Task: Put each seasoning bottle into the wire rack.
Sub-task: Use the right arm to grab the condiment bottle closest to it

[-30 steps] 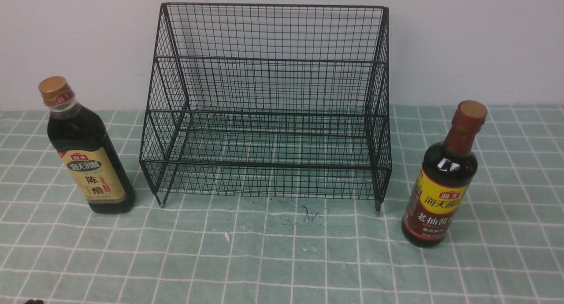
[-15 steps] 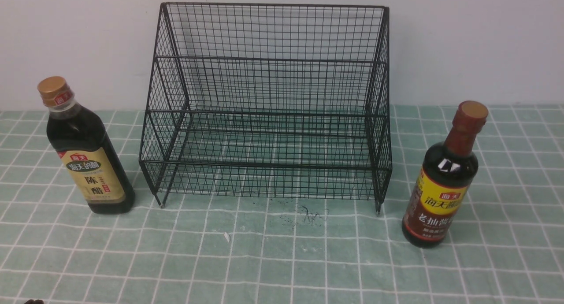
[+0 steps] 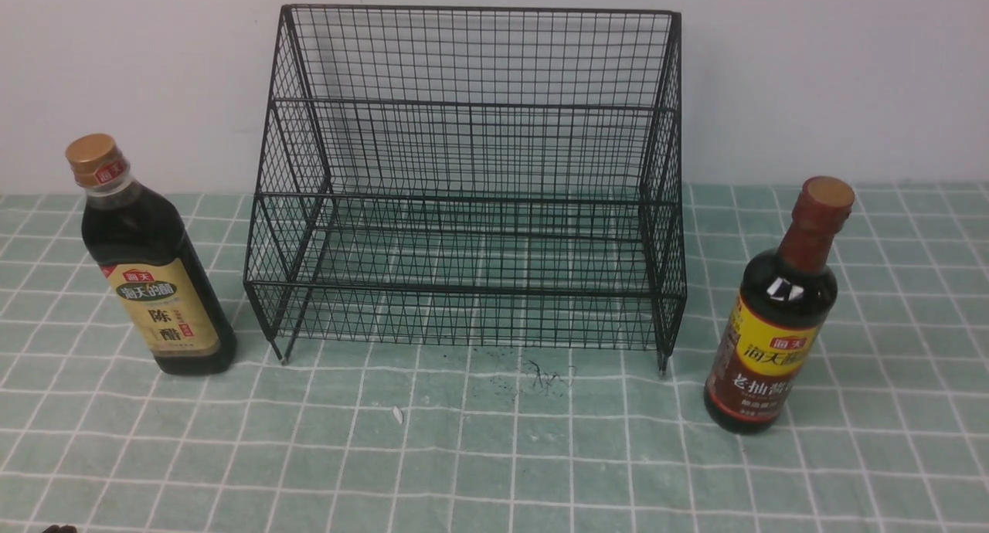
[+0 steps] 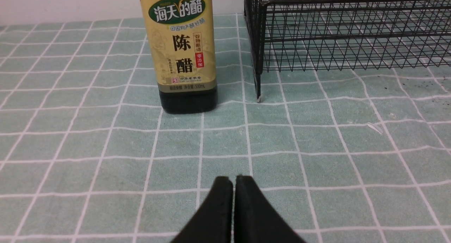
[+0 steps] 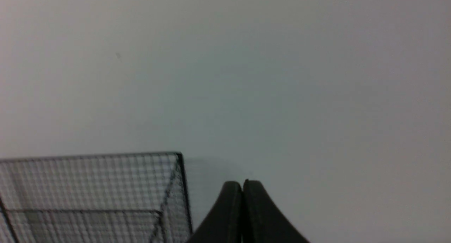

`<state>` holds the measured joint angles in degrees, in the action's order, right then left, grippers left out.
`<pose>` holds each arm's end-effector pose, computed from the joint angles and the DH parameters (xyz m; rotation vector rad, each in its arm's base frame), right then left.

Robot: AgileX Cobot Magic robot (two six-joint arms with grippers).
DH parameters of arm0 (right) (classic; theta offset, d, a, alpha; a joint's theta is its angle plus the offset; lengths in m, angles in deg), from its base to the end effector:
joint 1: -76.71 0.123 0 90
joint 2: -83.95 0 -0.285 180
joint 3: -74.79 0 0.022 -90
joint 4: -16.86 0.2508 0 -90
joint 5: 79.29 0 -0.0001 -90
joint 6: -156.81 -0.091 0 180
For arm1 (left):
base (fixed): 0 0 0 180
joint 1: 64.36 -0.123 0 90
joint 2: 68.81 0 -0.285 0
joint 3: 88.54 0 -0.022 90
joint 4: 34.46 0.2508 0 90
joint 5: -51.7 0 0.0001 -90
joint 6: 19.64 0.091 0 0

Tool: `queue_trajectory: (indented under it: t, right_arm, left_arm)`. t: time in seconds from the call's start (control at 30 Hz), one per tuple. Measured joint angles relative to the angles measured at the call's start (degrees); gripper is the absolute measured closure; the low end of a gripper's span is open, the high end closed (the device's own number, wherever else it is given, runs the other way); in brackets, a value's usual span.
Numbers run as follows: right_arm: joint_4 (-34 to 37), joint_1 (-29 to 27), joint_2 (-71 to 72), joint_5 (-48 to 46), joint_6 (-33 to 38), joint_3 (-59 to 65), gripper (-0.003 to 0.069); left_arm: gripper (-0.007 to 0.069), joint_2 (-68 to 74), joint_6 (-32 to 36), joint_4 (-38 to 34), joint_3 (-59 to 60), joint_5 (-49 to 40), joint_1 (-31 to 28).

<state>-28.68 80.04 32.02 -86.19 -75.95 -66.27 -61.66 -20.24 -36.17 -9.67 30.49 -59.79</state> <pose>0.1657 0.0018 0.3565 0.1245 1.6660 0.0702 0.0525 -0.0052 0.1708 0.0463 1.8718 -0.0915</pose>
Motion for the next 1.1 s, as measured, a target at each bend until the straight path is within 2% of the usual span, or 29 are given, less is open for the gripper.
queue_trajectory:
  t: [0.07,0.13,0.2,0.27,0.3,0.33,0.37,0.4,0.43,0.47,0.5,0.53,0.7,0.8,0.93,0.97,1.0,1.03,1.07,1.1]
  right_arm:
    - [-2.7,0.6,-3.7,-5.8,-0.8,-2.0,0.0661]
    - [-3.6,1.3,-8.6,-18.5,0.3,-4.9,0.0659]
    - [-1.5,1.3,-11.2,-28.9,4.8,-5.6,0.0660]
    - [1.8,1.3,-12.3,-34.7,8.9,-5.6,0.0659]
    - [9.9,1.3,-13.4,-42.6,18.4,-5.6,0.0659]
    - [11.0,1.3,-13.5,-43.4,19.5,-5.7,0.0659]
    - [20.0,1.3,-14.0,-49.2,28.7,-5.9,0.0659]
    - [25.7,1.3,-14.1,-51.8,34.0,-5.9,0.0659]
    - [26.8,1.3,-14.1,-52.2,35.0,-5.9,0.0659]
    - [31.1,1.3,-14.1,-53.6,38.7,-5.9,0.0659]
    - [40.1,1.3,-13.5,-54.5,44.7,-6.1,0.0659]
    - [43.2,1.3,-13.0,-54.1,46.7,-6.5,0.0659]
    - [53.9,1.3,-8.4,-48.9,53.7,-12.3,0.0657]
    - [58.9,1.3,-7.6,-47.2,58.6,-15.8,0.0622]
    - [66.7,1.3,-10.2,-44.4,69.2,-18.0,0.0484]
    - [67.4,1.3,-10.5,-44.2,69.8,-18.0,0.0463]
    - [69.9,1.3,-13.2,-42.8,74.1,-18.1,0.0377]
    - [70.4,1.3,-13.6,-42.7,74.6,-18.1,0.0355]
    - [72.1,1.3,-16.5,-41.7,77.1,-18.1,0.0267]
    - [73.1,1.3,-18.2,-41.0,78.0,-18.1,0.0225]
  left_arm:
    - [0.0631,0.0,0.0,0.0,0.0,0.0,0.0]
    - [0.0631,0.0,0.0,0.0,0.0,0.0,0.0]
    - [0.0631,0.0,0.0,0.0,0.0,0.0,0.0]
    - [0.0631,0.0,0.0,0.0,0.0,0.0,0.0]
    - [0.0631,0.0,0.0,0.0,0.0,0.0,0.0]
    - [0.0631,0.0,0.0,0.0,0.0,0.0,0.0]
    - [0.0631,0.0,0.0,0.0,0.0,0.0,0.0]
    - [0.0631,0.0,0.0,0.0,0.0,0.0,0.0]
    - [0.0631,0.0,0.0,0.0,0.0,0.0,0.0]
    - [0.0631,0.0,0.0,0.0,0.0,0.0,0.0]
    - [0.0631,0.0,0.0,0.0,0.0,0.0,0.0]
    - [0.0631,0.0,0.0,0.0,0.0,0.0,0.0]
    - [0.0631,0.0,0.0,0.0,0.0,0.0,0.0]
    - [0.0631,0.0,0.0,0.0,0.0,0.0,0.0]
    - [0.0631,0.0,0.0,0.0,0.0,0.0,0.0]
    - [0.0631,0.0,0.0,0.0,0.0,0.0,0.0]
    - [0.0631,0.0,0.0,0.0,0.0,0.0,0.0]
    - [0.0631,0.0,0.0,0.0,0.0,0.0,0.0]
    - [0.0631,0.0,0.0,0.0,0.0,0.0,0.0]
    - [0.0631,0.0,0.0,0.0,0.0,0.0,0.0]
